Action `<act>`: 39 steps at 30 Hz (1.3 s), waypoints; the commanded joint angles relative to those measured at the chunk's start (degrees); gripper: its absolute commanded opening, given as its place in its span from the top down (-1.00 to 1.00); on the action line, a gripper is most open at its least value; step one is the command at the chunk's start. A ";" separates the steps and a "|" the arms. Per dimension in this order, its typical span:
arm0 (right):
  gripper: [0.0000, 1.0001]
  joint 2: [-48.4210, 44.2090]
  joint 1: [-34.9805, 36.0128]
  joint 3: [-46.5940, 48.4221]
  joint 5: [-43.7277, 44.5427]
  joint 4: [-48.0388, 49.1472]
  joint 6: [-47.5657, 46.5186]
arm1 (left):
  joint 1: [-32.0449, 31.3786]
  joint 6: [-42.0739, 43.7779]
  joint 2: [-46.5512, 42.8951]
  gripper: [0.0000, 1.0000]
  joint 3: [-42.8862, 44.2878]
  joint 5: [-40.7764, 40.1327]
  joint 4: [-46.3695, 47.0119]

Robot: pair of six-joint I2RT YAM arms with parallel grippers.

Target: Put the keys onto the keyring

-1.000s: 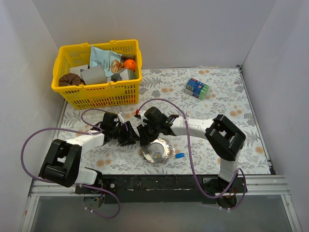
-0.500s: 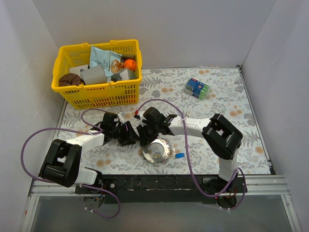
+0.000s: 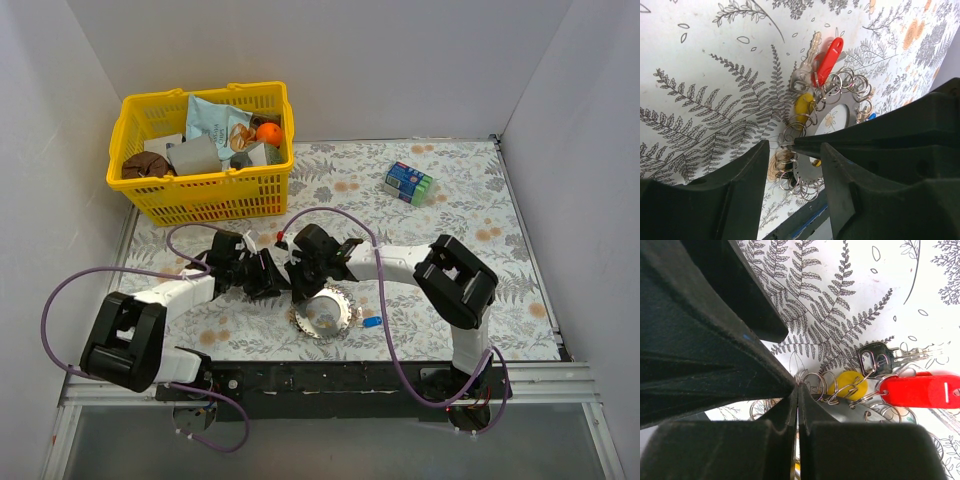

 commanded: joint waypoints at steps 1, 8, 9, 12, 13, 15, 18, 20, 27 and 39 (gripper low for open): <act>0.97 -1.49 0.44 1.69 0.58 0.76 -1.52 | -0.24 2.07 -3.68 0.10 2.80 -0.46 -2.57; 0.97 -6.41 0.09 3.19 2.25 -1.18 -5.12 | -0.24 5.33 -9.13 0.06 4.83 -0.99 -5.30; 0.97 -7.03 0.09 3.36 1.73 -1.35 -5.65 | -0.24 5.68 -9.84 0.06 4.91 -1.08 -5.57; 0.97 -9.49 -0.53 3.63 0.86 -1.79 -7.49 | -0.24 7.00 -12.12 0.05 6.32 -1.34 -6.53; 0.97 -10.63 -0.70 3.63 0.59 -1.97 -8.28 | -0.24 7.35 -12.74 0.04 6.93 -1.25 -7.32; 0.97 -12.04 -1.40 3.45 -1.68 -1.88 -9.78 | -0.24 8.84 -14.58 -0.01 8.34 -0.73 -7.59; 0.97 -14.67 -2.55 3.19 -4.23 -2.06 -12.15 | -0.24 11.48 -17.39 -0.12 10.00 0.59 -7.50; 0.97 -16.34 -3.25 3.19 -4.95 -2.93 -13.82 | -0.24 13.15 -18.80 -0.18 10.63 1.82 -6.72; 0.97 -20.83 -5.97 2.40 -12.48 -7.50 -23.83 | -0.24 24.22 -22.67 -0.31 10.98 19.36 -4.87; 0.97 -20.30 -9.40 7.49 -33.85 -19.72 -36.24 | -0.41 28.54 -22.86 -0.27 9.84 33.64 4.00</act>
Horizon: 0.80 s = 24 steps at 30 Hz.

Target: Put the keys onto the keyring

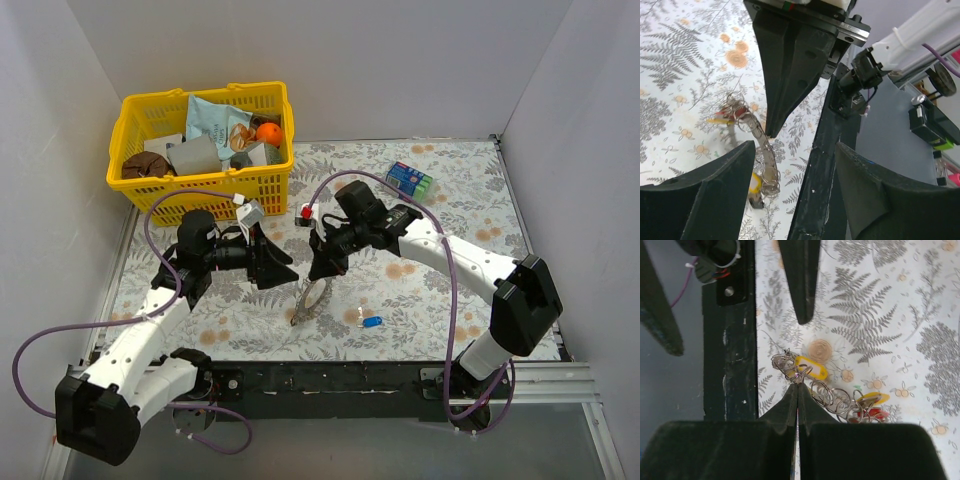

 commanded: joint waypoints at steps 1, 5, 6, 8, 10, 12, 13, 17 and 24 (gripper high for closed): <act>0.97 -1.51 0.06 3.65 -11.59 -2.39 -5.33 | -0.61 1.92 0.62 -0.24 0.44 7.47 4.53; 0.97 -2.48 0.06 3.65 -14.94 -2.21 -5.86 | -2.80 3.23 2.91 -0.13 1.32 6.34 4.62; 0.97 -2.65 0.06 3.65 -14.94 -2.30 -6.04 | -3.77 3.67 3.35 -0.11 1.84 5.12 4.54; 0.97 -2.91 0.06 3.56 -14.85 -2.48 -6.12 | -6.49 4.90 4.93 -0.03 2.37 3.27 4.54; 0.97 -2.83 0.06 3.65 -15.20 -2.74 -6.12 | -8.51 5.78 6.85 0.09 2.90 0.98 4.45; 0.97 -2.91 0.06 3.74 -15.12 -3.09 -6.56 | -9.22 6.40 8.09 0.20 3.34 -0.25 3.75; 0.97 -3.00 0.06 3.56 -15.12 -3.09 -6.56 | -9.49 6.58 8.53 0.24 3.43 -0.34 3.57; 0.97 -3.27 0.15 3.47 -15.29 -3.62 -7.44 | -9.93 8.15 9.07 0.39 3.43 -0.34 3.31; 0.97 -3.36 0.06 3.30 -16.17 -4.06 -8.41 | -10.02 10.53 5.03 0.40 2.20 -0.52 3.57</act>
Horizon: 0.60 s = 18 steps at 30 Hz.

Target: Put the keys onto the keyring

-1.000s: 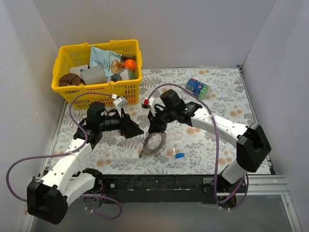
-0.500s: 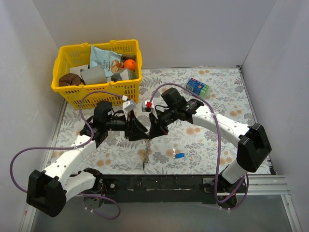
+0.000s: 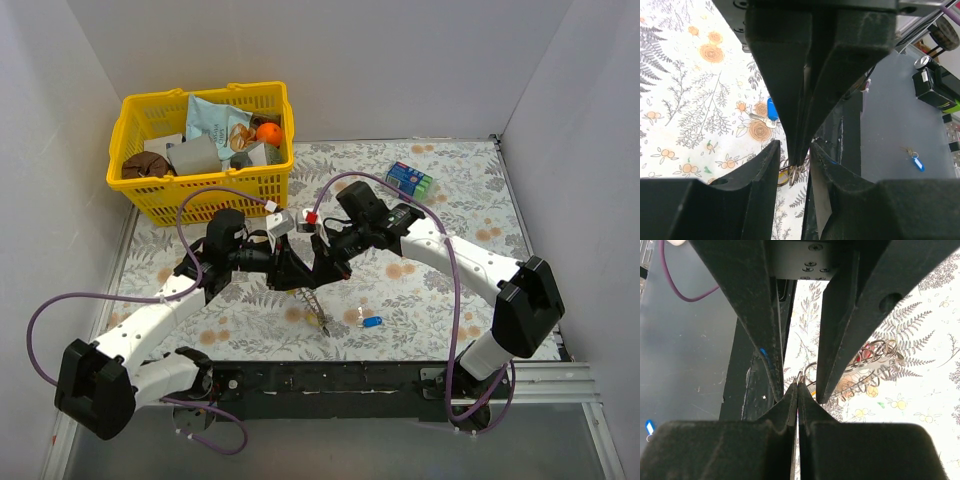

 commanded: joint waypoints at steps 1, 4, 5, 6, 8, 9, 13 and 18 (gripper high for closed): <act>0.97 -2.70 0.08 2.31 -3.87 -0.21 -1.57 | -0.16 3.01 -4.11 0.39 0.47 -0.85 0.42; 0.97 -2.88 0.08 2.31 -4.13 -0.30 -2.01 | -0.16 3.10 -4.47 0.38 -0.14 -0.85 0.42; 0.97 -2.88 0.08 2.31 -4.13 -0.30 -2.01 | -0.16 3.19 -4.47 0.37 -0.32 -0.59 0.34; 0.97 -2.88 0.08 2.40 -4.13 -0.39 -2.18 | -0.16 3.28 -4.38 0.37 -0.50 -0.15 0.33; 0.97 -2.96 0.08 2.49 -4.22 -0.57 -2.36 | -0.16 3.89 -4.21 0.31 -0.67 0.20 0.07; 0.97 -2.96 0.08 2.40 -4.48 -0.65 -2.53 | -0.16 4.33 -4.21 0.28 -0.76 0.55 -0.36; 0.97 -3.23 0.08 2.31 -4.66 -0.92 -2.89 | -0.16 6.26 -4.29 0.24 -0.59 0.91 -1.77; 0.97 -3.75 -0.01 1.96 -5.71 -0.92 -3.68 | -0.16 9.25 -4.56 0.24 -0.32 0.30 -4.67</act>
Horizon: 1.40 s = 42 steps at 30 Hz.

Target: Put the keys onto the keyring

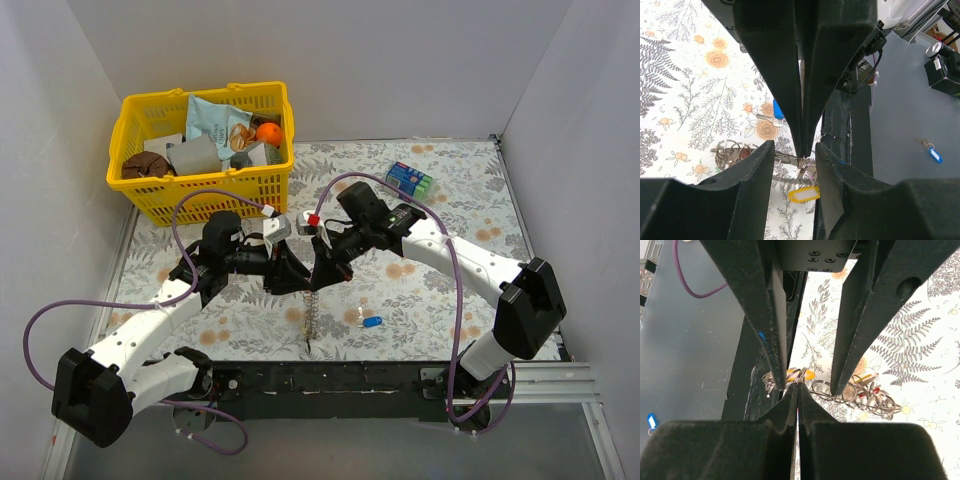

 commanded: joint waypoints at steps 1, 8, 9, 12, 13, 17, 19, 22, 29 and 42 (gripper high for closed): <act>0.97 -3.14 -0.01 1.96 -4.03 0.44 -1.49 | -0.16 4.12 -1.17 0.23 0.22 -0.71 -3.36; 0.97 -3.32 -0.01 1.78 -4.12 0.35 -2.02 | -0.16 5.44 -0.91 0.19 0.23 -1.60 -4.68; 0.97 -3.41 -0.01 1.70 -4.12 0.35 -2.11 | -0.16 5.87 -0.73 0.19 0.57 -1.68 -5.64; 0.97 -3.41 0.08 1.78 -4.12 0.26 -2.20 | -0.07 7.72 -0.64 0.19 0.75 -1.86 -7.31; 0.97 -3.41 0.08 1.78 -4.12 0.26 -2.20 | -0.16 7.98 -0.64 0.24 0.49 -1.77 -7.32; 0.97 -3.49 -0.01 1.52 -4.12 0.44 -2.20 | -0.16 8.60 -1.08 0.27 -0.04 -1.68 -7.41; 0.97 -3.41 0.08 1.35 -4.47 0.44 -2.20 | -0.16 8.60 -0.99 0.29 -0.12 -1.07 -6.88; 0.97 -3.32 -0.01 1.43 -4.64 0.61 -2.20 | -0.16 8.34 -0.21 0.35 0.14 -0.02 -6.62; 0.97 -3.84 -0.01 1.26 -5.08 1.93 -1.41 | -0.51 8.51 0.41 0.52 -0.04 0.43 -6.09; 0.88 -6.38 -0.01 -1.02 0.34 10.17 5.09 | -1.57 -0.97 -1.43 1.00 -3.02 -1.15 4.26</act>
